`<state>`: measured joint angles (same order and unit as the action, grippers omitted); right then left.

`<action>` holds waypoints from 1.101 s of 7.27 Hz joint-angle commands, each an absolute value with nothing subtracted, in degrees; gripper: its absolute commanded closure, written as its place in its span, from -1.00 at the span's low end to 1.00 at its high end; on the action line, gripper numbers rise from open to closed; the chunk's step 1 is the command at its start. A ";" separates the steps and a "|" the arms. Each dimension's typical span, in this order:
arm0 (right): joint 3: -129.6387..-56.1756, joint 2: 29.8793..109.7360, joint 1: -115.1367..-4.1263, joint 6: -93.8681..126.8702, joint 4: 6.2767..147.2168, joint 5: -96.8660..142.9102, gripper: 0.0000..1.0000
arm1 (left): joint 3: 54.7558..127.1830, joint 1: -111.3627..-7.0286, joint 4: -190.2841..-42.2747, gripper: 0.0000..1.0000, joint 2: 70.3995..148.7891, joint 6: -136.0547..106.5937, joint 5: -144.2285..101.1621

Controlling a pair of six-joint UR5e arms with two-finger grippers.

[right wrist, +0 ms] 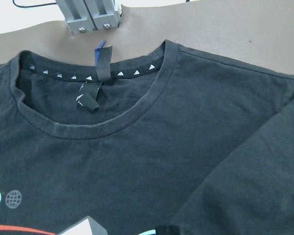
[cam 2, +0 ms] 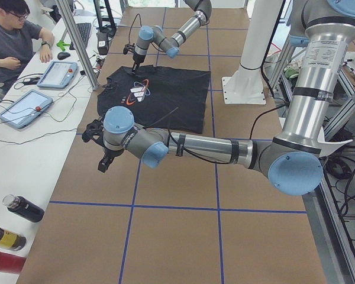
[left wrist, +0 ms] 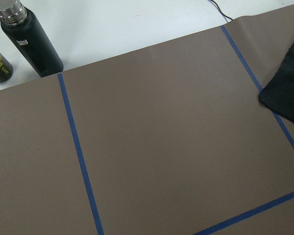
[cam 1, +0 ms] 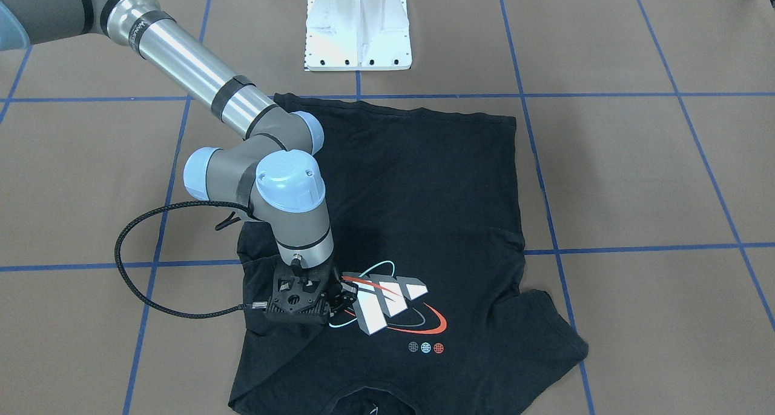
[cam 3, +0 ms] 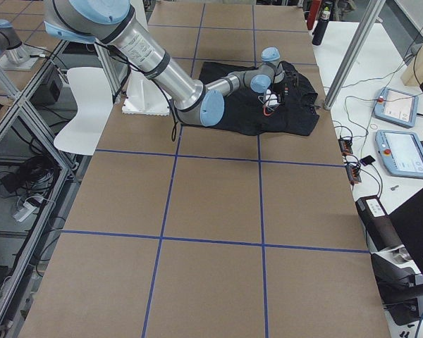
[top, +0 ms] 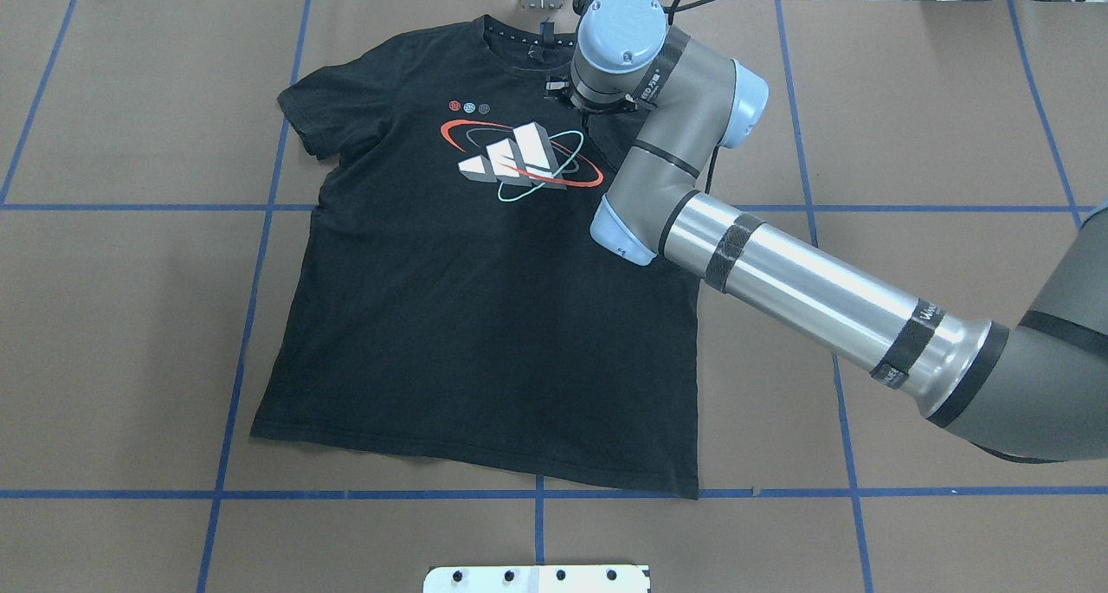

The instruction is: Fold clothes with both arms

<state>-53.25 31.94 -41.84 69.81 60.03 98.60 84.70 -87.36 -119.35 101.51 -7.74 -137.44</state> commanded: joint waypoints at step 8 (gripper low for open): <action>-82.50 47.42 -51.82 47.96 84.29 114.76 -1.00 | 71.14 -70.89 -136.98 -1.00 113.35 -36.25 -127.05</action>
<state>-76.93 41.70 -47.94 54.16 83.27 111.29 75.11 -75.97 -131.74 110.63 -29.28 -132.22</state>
